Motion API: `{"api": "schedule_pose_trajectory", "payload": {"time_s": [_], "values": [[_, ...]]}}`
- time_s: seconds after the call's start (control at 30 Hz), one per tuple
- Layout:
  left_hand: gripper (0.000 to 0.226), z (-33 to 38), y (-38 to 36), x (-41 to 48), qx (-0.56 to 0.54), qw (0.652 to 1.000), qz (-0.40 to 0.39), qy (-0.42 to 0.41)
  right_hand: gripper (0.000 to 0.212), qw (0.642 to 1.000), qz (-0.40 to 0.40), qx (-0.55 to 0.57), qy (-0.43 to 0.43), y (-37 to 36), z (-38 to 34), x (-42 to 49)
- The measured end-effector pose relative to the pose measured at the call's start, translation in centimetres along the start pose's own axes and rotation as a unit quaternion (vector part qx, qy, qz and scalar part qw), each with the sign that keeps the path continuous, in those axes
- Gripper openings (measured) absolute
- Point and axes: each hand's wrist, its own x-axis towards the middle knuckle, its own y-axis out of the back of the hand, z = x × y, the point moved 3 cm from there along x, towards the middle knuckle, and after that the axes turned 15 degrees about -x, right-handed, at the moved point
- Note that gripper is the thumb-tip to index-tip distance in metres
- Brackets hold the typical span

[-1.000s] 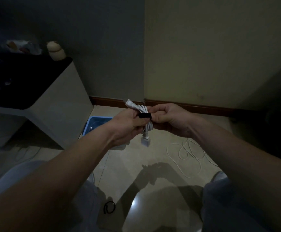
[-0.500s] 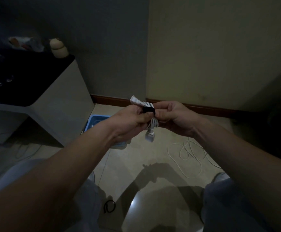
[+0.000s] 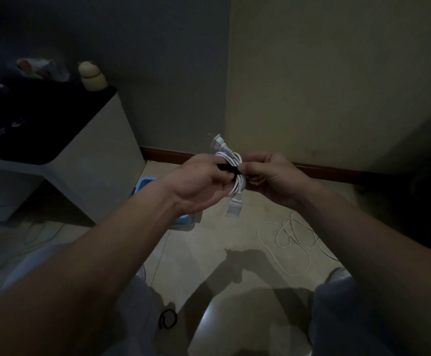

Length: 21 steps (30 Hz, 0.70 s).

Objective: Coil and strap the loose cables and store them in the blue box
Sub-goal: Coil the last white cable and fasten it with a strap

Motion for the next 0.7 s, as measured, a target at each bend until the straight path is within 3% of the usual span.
{"api": "schedule_pose_trajectory", "payload": {"time_s": [0.1, 0.27, 0.43, 0.57, 0.7], "values": [[0.047, 0.2, -0.8, -0.4, -0.033, 0.999, 0.009, 0.001, 0.023, 1.000, -0.002, 0.003, 0.011, 0.0, -0.3, 0.1], [0.053, 1.3, -1.8, -1.7, -0.113, 0.990, -0.018, 0.080, 0.024, 0.999, 0.008, -0.015, 0.028, -0.3, -0.9, 0.1], [0.058, 1.2, -0.8, -0.9, -0.114, 0.987, 0.109, 0.039, 0.022, 0.993, 0.054, -0.100, 0.038, -1.3, -1.4, -0.1], [0.040, -0.1, -0.5, 0.1, -0.050, 0.970, 0.232, -0.059, 0.021, 0.985, 0.075, -0.145, 0.047, -2.2, -1.2, -0.2], [0.029, -0.7, -0.7, 0.5, 0.022, 0.965, 0.255, -0.062, 0.022, 0.968, 0.114, -0.216, 0.059, -2.2, -1.2, -0.2]]}}
